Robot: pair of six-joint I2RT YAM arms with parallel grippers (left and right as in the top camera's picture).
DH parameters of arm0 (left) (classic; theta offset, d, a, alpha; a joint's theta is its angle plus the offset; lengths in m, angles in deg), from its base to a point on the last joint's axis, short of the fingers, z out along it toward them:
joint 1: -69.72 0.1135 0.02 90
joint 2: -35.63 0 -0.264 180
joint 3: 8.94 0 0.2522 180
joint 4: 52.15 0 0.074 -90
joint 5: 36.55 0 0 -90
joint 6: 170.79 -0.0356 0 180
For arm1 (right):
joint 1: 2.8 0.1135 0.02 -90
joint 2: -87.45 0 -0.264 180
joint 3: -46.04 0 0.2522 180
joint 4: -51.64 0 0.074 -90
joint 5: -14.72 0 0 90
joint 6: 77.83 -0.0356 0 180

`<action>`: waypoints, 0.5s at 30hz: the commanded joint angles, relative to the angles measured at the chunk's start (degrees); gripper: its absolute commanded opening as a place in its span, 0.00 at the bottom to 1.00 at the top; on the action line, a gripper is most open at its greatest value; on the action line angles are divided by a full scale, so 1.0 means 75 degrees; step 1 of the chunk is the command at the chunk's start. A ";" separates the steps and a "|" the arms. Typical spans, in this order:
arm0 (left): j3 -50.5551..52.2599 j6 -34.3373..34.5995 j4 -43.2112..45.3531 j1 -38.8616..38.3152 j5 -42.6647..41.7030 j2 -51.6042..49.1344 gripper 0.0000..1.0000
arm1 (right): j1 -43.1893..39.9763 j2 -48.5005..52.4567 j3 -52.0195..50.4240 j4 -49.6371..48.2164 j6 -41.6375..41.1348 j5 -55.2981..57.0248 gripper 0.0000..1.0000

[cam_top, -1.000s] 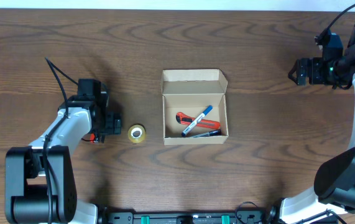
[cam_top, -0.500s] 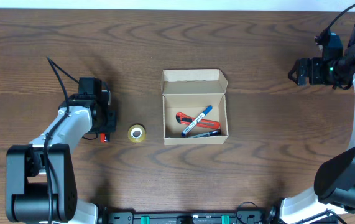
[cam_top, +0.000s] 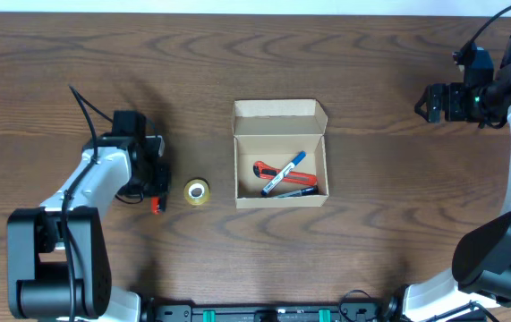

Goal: Pack container
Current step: 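Grasp the left red utility knife with the left gripper, then carry the knife over the box and lower it inside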

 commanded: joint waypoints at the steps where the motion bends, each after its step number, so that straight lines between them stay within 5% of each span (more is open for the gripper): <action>1: -0.1017 0.0044 -0.0283 -0.0125 -0.1142 0.0624 0.06 | 0.0015 0.0067 -0.0050 0.0003 -0.0038 0.0020 0.99; 5: -0.2116 -0.0965 -0.0901 -0.0659 -0.1402 0.1096 0.06 | 0.0015 0.0067 -0.0050 0.0006 -0.0012 0.0020 0.99; 15: -0.3427 -0.5933 -0.1559 -0.3040 -0.1448 0.1265 0.06 | 0.0015 0.0067 -0.0050 -0.0023 0.0017 0.0023 0.99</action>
